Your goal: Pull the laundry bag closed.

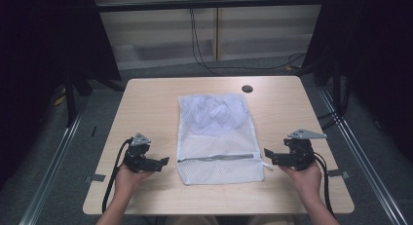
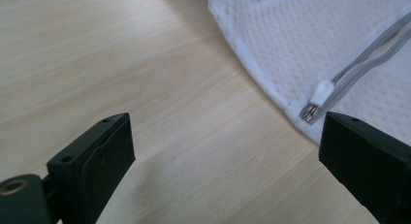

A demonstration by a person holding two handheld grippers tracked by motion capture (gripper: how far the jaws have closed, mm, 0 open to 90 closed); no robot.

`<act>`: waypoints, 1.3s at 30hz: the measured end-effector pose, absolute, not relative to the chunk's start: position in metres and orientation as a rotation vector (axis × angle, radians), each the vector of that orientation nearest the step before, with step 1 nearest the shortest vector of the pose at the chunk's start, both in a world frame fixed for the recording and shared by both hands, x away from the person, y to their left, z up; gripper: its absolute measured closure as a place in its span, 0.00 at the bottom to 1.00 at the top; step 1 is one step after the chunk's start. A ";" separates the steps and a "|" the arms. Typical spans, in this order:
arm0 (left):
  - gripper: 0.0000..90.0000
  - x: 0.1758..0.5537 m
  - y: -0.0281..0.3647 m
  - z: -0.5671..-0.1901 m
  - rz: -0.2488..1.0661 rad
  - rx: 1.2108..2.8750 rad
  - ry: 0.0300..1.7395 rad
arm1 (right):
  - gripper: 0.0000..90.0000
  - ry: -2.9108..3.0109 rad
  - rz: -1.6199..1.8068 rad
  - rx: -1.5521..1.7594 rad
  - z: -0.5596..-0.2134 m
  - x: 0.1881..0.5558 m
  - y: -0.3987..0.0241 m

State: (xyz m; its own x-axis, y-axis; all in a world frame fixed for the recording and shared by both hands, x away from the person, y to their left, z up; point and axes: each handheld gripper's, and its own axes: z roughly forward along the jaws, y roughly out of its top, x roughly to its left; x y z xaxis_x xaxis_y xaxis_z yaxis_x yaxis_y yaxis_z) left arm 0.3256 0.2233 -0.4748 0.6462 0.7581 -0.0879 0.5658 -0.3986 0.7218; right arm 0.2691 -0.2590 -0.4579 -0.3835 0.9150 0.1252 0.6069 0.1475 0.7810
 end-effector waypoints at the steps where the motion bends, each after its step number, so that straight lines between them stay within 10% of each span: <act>1: 0.07 0.326 0.224 -0.472 0.337 2.106 1.019 | 0.13 2.060 1.113 1.460 -0.457 0.269 -0.257; 39: 0.09 0.319 0.231 -0.459 0.254 2.058 1.004 | 0.14 2.270 1.148 1.445 -0.448 0.292 -0.156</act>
